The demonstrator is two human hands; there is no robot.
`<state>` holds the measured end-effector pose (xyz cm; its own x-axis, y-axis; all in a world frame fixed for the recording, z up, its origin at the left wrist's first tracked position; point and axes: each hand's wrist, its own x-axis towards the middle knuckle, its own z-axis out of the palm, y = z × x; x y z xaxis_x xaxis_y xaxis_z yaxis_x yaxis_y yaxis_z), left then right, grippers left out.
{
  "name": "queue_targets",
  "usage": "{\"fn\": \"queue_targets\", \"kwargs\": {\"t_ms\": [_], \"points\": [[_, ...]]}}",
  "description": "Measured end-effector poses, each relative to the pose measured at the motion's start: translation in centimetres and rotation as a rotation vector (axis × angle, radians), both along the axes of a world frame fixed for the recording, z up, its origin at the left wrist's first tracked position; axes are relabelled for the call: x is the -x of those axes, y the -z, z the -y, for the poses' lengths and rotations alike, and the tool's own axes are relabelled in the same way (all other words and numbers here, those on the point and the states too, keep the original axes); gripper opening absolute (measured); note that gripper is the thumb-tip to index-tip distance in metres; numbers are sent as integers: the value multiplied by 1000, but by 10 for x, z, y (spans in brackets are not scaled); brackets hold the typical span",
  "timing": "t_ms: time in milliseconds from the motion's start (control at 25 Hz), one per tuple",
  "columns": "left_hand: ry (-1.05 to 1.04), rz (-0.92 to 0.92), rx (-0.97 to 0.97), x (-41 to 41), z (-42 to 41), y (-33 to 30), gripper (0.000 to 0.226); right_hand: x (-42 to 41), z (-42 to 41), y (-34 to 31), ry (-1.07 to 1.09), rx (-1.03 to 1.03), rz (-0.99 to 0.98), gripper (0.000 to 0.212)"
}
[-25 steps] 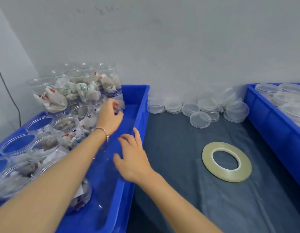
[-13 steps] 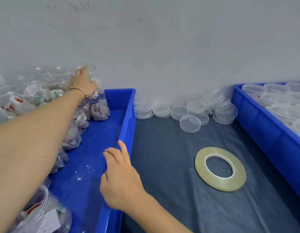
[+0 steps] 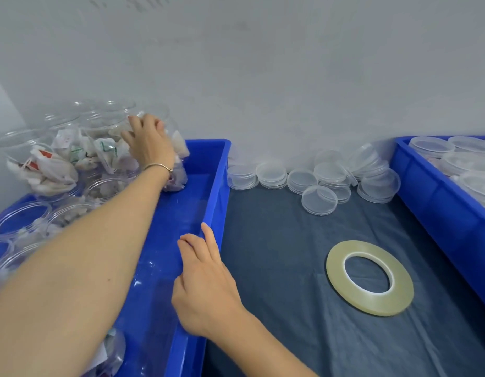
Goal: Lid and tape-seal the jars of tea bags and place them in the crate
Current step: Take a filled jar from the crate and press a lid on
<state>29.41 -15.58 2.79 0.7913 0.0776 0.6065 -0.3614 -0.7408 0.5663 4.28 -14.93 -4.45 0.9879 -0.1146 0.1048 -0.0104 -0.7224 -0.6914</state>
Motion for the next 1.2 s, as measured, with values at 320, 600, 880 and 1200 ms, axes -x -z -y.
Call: {"fn": "queue_targets", "kwargs": {"t_ms": [320,600,880,1200], "points": [[307,421,353,130,54,-16,22,21,29,7,279,-520,383,35],[695,331,285,248,70,48,30,85,135,40,422,-394,296,93],[678,216,262,278,52,127,26,109,184,71,288,97,120,59],[952,-510,593,270,53,160,105,28,241,69,434,226,-170,72]]}}
